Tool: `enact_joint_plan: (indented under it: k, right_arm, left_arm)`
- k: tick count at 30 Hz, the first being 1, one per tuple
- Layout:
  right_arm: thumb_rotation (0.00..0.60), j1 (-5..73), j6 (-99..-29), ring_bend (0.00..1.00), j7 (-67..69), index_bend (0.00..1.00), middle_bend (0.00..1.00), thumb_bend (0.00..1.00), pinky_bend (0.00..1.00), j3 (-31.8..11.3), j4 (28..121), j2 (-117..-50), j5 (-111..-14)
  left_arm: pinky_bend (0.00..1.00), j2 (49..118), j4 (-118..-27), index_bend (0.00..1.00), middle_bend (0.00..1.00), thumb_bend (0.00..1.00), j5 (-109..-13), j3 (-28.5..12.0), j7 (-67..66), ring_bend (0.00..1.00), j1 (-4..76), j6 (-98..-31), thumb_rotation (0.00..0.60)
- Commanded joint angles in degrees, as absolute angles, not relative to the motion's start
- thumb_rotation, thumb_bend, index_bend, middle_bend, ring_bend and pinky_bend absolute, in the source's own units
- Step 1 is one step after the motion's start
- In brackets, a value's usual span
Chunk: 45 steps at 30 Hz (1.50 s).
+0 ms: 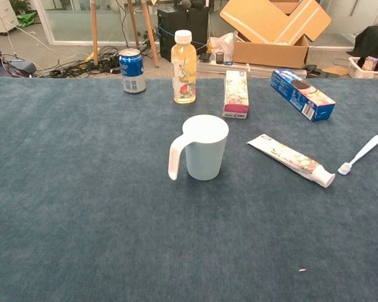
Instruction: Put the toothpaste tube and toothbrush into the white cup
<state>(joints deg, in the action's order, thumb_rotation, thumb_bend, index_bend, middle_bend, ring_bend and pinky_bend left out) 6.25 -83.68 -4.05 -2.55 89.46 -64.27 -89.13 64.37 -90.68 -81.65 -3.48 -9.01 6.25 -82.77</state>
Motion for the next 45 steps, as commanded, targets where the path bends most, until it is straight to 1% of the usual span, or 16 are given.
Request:
enact_joint_plan:
  k: [1,5,13,18,22,24,28,31,32,33,35,36,38,41,43,45]
  right_arm:
    - [0.600,6.5,-83.2,0.00,-4.3,0.00,0.00,0.00,0.14,-2.3,89.5,-64.2,-89.5]
    - [0.600,7.2,-82.5,0.00,-4.5,0.00,0.00,0.00,0.14,-2.4,89.7,-64.3,-89.7]
    - [0.600,8.5,-80.9,0.00,-4.1,0.00,0.00,0.00,0.15,-4.3,88.5,-66.1,-86.6]
    - [0.600,9.3,-80.5,0.01,-3.8,0.02,0.05,0.00,0.23,-4.7,87.4,-67.2,-86.8]
    - [0.600,11.0,-77.9,0.05,-4.9,0.03,0.09,0.00,0.28,-4.8,87.9,-66.2,-86.5]
    - [0.600,11.9,-76.6,0.10,-5.7,0.04,0.12,0.00,0.33,-5.3,88.9,-65.2,-86.0]
    - [0.600,14.7,-72.4,0.23,-7.1,0.06,0.26,0.00,0.47,-7.0,91.6,-63.1,-83.5]
    - [0.600,17.2,-67.0,0.42,-7.3,0.07,0.40,0.00,0.61,-8.0,94.0,-61.2,-80.1]
    - [0.600,18.0,-65.2,0.50,-7.7,0.07,0.45,0.01,0.66,-8.1,94.7,-60.7,-79.1]
    - [0.600,18.8,-63.3,0.56,-8.1,0.07,0.49,0.01,0.69,-8.1,95.4,-60.1,-77.9]
    - [0.600,20.8,-58.6,0.70,-8.5,0.08,0.62,0.01,0.78,-8.4,96.8,-59.0,-74.8]
    - [0.600,21.9,-56.1,0.73,-8.6,0.08,0.65,0.01,0.80,-8.6,97.4,-58.5,-72.9]
    - [0.600,23.5,-52.9,0.82,-8.7,0.09,0.75,0.01,0.86,-8.9,97.7,-58.4,-70.0]
    - [0.600,26.2,-48.2,0.92,-8.3,0.09,0.87,0.02,0.95,-9.5,97.2,-59.1,-65.3]
    - [0.600,27.6,-45.9,0.97,-7.8,0.09,0.92,0.04,0.99,-9.7,96.6,-59.7,-62.9]
    - [0.600,29.1,-43.4,0.99,-7.2,0.09,0.96,0.04,1.00,-9.9,95.7,-60.6,-60.4]
  left_arm:
    - [0.10,64.3,-91.2,0.07,0.14,0.00,-82.1,-3.2,-9.5,0.16,6.0,-83.3,0.600]
    - [0.10,64.0,-91.8,0.07,0.14,0.00,-82.2,-2.9,-9.9,0.16,5.5,-83.8,0.600]
    - [0.10,63.4,-92.9,0.08,0.14,0.00,-82.1,-2.9,-9.3,0.16,5.0,-84.4,0.600]
    - [0.10,63.2,-93.7,0.08,0.14,0.00,-82.6,-2.4,-9.8,0.16,4.8,-84.5,0.600]
    - [0.10,63.2,-94.3,0.09,0.14,0.00,-83.2,-2.2,-9.9,0.16,4.6,-85.0,0.600]
    - [0.10,63.3,-94.4,0.09,0.14,0.00,-83.4,-2.2,-9.9,0.16,4.6,-85.1,0.600]
    - [0.10,63.4,-94.1,0.10,0.14,0.00,-83.2,-2.3,-9.5,0.16,4.8,-84.5,0.600]
    - [0.10,63.3,-94.1,0.10,0.14,0.00,-82.9,-2.5,-9.0,0.16,4.9,-84.3,0.600]
    - [0.10,63.2,-94.1,0.10,0.14,0.00,-82.9,-2.5,-8.8,0.16,4.9,-84.4,0.600]
    - [0.10,63.1,-94.1,0.10,0.14,0.00,-83.0,-2.5,-8.7,0.16,4.9,-84.5,0.600]
    - [0.10,63.0,-94.2,0.10,0.14,0.00,-83.0,-2.7,-8.2,0.16,4.8,-84.7,0.600]
    - [0.10,62.9,-94.2,0.10,0.14,0.00,-83.0,-2.7,-8.0,0.16,4.8,-84.7,0.600]
    - [0.10,62.8,-94.2,0.10,0.14,0.00,-83.0,-2.7,-7.8,0.16,4.8,-84.7,0.600]
    - [0.10,62.7,-94.2,0.10,0.14,0.00,-83.0,-2.7,-7.6,0.16,4.8,-84.7,0.600]
    - [0.10,62.6,-94.3,0.10,0.14,0.00,-83.0,-2.7,-7.5,0.16,4.8,-84.7,0.600]
    - [0.10,62.6,-94.3,0.10,0.14,0.00,-83.0,-2.7,-7.4,0.16,4.8,-84.6,0.600]
